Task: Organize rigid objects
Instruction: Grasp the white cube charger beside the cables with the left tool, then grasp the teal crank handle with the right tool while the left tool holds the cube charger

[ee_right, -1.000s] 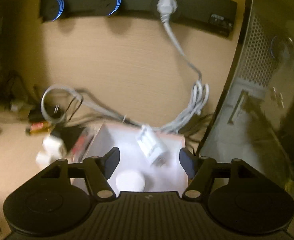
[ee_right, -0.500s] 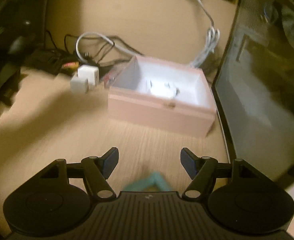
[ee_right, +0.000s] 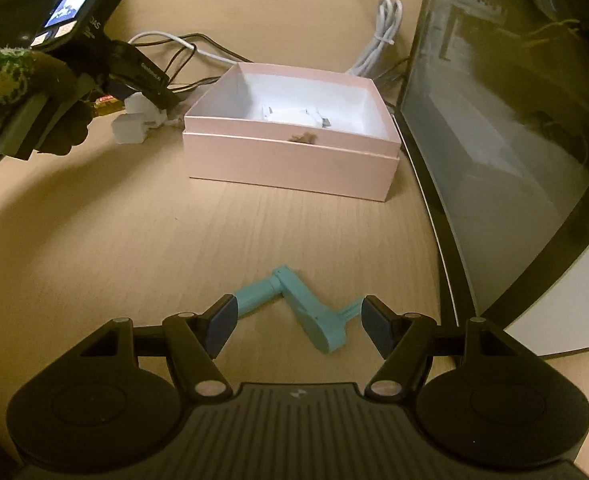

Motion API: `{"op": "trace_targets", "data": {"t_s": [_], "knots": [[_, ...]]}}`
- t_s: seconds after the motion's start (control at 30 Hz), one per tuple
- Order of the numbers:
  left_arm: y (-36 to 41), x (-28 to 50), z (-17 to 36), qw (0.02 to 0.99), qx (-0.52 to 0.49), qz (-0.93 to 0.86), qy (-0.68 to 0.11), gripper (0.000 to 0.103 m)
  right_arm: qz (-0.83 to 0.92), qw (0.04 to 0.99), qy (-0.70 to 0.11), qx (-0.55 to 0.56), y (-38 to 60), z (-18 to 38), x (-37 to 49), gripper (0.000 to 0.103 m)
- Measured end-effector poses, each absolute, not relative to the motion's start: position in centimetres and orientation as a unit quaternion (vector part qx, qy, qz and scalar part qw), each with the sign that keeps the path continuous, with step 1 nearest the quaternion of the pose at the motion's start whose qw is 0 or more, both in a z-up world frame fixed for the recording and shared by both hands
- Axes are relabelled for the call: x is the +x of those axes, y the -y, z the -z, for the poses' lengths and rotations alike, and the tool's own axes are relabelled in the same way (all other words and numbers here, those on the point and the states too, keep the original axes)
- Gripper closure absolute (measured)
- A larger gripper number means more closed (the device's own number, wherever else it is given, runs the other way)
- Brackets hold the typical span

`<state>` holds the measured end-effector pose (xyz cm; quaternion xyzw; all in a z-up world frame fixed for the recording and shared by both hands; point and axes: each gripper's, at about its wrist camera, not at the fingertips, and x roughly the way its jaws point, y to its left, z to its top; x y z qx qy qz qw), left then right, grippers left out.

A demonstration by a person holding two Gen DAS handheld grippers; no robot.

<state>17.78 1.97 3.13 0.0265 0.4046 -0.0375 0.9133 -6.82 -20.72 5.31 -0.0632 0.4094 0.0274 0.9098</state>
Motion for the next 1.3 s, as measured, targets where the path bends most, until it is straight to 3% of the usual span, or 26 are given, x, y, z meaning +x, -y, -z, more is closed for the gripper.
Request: {"op": "trace_targets", "data": {"t_s": [0.33,1.03,1.3], "knots": [[-3.7,16.2,-3.6,0.913,-0.012,0.033,-0.406,0.039,-0.050,0.906,-0.414,-0.070,20.5,-4.8,-6.1,0.034],[-8.8,0.9,-3.7,0.907,-0.093,0.050,-0.407,0.039,-0.058,0.907,-0.411,-0.071,20.7,-4.0,-5.9,0.034],[-7.5,-1.4,-3.6,0.904,-0.090,0.077,-0.411,0.039,-0.054,0.906,-0.420,-0.016,21.9,-4.1,-5.2,0.034]]}}
